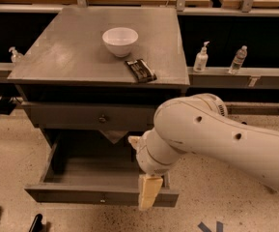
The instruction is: Close middle drawer
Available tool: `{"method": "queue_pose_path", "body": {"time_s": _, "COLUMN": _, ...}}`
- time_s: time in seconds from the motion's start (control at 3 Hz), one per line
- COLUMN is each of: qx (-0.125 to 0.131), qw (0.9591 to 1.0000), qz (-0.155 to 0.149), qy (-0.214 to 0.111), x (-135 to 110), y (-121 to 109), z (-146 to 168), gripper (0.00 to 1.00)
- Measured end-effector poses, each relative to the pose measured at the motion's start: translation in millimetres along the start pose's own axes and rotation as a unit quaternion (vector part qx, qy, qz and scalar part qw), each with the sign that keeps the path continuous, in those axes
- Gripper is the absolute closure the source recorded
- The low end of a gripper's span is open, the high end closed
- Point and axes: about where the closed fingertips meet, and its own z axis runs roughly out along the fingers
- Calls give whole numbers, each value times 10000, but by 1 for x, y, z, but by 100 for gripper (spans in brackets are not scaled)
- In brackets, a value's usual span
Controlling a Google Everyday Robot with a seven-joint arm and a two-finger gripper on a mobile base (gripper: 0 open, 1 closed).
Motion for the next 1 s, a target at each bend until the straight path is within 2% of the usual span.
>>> {"method": "queue_pose_path", "body": {"time_s": 0.33, "qx": 90, "qw": 10000, "qz": -22, "qy": -32, "x": -4, "y": -4, "z": -5, "gripper": 0}}
{"method": "queue_pose_path", "body": {"time_s": 0.67, "qx": -193, "qw": 9998, "qz": 3, "qy": 16, "x": 1, "y": -6, "z": 28, "gripper": 0}}
{"method": "queue_pose_path", "body": {"time_s": 1.0, "qx": -698, "qw": 9973, "qz": -96, "qy": -214, "x": 18, "y": 9, "z": 128, "gripper": 0}}
